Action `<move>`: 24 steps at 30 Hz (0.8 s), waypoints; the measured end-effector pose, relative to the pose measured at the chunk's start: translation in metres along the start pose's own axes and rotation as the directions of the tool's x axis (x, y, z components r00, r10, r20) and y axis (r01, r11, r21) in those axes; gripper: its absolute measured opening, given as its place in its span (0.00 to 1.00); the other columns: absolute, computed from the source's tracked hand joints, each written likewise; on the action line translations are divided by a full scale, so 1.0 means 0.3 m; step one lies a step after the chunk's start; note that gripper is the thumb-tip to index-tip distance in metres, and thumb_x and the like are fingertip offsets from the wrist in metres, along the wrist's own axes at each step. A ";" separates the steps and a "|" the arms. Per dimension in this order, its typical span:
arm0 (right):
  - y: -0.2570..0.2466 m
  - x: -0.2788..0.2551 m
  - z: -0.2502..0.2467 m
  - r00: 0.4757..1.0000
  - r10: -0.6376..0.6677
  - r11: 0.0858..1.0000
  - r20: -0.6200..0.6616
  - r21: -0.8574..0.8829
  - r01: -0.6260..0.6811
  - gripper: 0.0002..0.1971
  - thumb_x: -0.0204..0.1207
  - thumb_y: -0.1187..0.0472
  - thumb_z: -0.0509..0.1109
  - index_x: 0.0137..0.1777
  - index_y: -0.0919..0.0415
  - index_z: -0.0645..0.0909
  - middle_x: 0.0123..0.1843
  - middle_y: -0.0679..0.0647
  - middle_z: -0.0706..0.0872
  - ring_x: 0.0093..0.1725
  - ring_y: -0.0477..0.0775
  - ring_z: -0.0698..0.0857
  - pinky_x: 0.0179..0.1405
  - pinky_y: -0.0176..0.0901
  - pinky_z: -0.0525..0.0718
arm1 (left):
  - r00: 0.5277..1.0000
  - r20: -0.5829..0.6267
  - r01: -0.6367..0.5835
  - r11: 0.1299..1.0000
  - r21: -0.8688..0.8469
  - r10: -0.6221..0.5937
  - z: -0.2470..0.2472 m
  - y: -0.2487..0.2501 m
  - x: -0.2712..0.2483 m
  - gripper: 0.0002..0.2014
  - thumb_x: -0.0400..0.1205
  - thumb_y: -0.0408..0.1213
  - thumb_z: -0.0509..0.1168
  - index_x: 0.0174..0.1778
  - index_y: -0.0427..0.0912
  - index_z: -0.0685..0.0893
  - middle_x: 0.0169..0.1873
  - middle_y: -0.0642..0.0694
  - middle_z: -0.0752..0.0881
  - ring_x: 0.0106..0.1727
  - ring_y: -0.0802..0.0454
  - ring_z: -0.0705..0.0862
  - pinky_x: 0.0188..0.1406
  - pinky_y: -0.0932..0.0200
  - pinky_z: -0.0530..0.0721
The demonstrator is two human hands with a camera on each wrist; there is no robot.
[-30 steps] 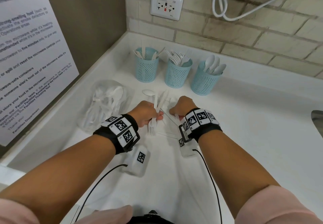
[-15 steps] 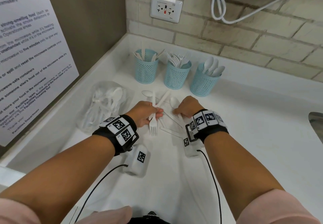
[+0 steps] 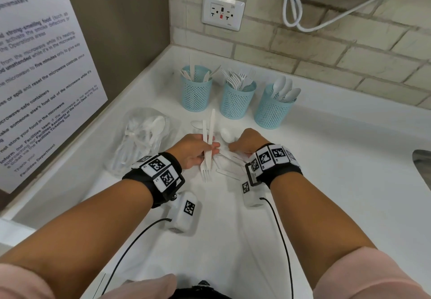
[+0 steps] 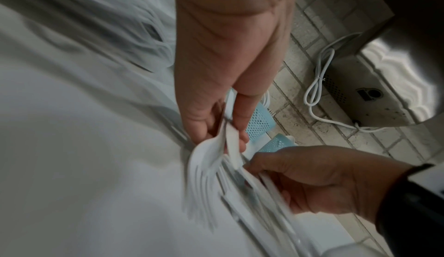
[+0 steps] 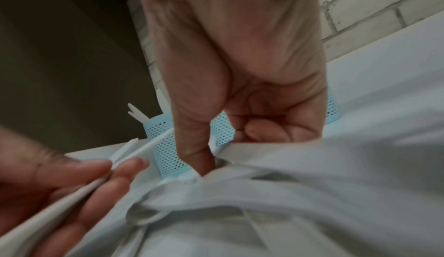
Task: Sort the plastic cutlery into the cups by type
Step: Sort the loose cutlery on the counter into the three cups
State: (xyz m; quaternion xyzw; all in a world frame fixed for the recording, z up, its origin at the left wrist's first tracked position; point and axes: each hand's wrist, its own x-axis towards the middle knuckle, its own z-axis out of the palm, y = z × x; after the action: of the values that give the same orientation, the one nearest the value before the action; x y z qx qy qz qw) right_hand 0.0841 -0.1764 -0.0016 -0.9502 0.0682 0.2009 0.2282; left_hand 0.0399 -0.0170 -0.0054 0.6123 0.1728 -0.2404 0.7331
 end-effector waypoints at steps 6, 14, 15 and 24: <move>0.003 -0.002 -0.088 0.990 -0.139 0.968 -0.024 0.209 0.141 0.12 0.72 0.62 0.75 0.52 0.68 0.82 0.29 0.53 0.76 0.26 0.49 0.74 0.25 0.32 0.75 | 0.999 0.001 -0.036 0.999 0.002 0.036 0.011 0.006 -0.002 0.08 0.84 0.27 0.60 0.57 0.37 0.78 0.44 0.45 0.87 0.44 0.54 0.87 0.39 0.62 0.85; -0.027 -0.008 -0.193 0.945 -0.169 0.782 -0.281 0.546 0.302 0.17 0.71 0.65 0.76 0.25 0.57 0.75 0.30 0.56 0.82 0.36 0.55 0.80 0.35 0.40 0.78 | 0.985 0.040 -0.168 0.986 0.025 0.167 0.028 0.052 -0.002 0.05 0.82 0.25 0.62 0.48 0.37 0.81 0.49 0.41 0.87 0.47 0.50 0.87 0.51 0.61 0.84; -0.030 -0.010 -0.197 0.938 -0.170 0.759 -0.301 0.568 0.319 0.17 0.71 0.66 0.76 0.24 0.56 0.75 0.29 0.56 0.82 0.37 0.56 0.80 0.36 0.42 0.79 | 0.984 0.038 -0.177 0.984 0.030 0.176 0.029 0.057 0.000 0.05 0.82 0.25 0.62 0.47 0.38 0.81 0.48 0.41 0.87 0.48 0.49 0.87 0.52 0.61 0.84; 0.002 -0.003 -0.219 0.891 -0.020 0.601 -0.453 0.707 0.373 0.08 0.76 0.66 0.72 0.36 0.63 0.77 0.36 0.57 0.83 0.40 0.55 0.85 0.47 0.50 0.88 | 0.991 -0.052 -0.119 0.990 0.075 0.123 -0.014 0.058 0.011 0.05 0.83 0.24 0.60 0.52 0.33 0.79 0.42 0.41 0.86 0.41 0.50 0.86 0.43 0.62 0.84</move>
State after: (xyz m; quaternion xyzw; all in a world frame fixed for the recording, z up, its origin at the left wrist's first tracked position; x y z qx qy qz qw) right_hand 0.1061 -0.2071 0.0523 -0.7778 0.0855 -0.0742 0.6183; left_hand 0.0527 -0.0109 0.0062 0.6541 0.1473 -0.1837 0.7188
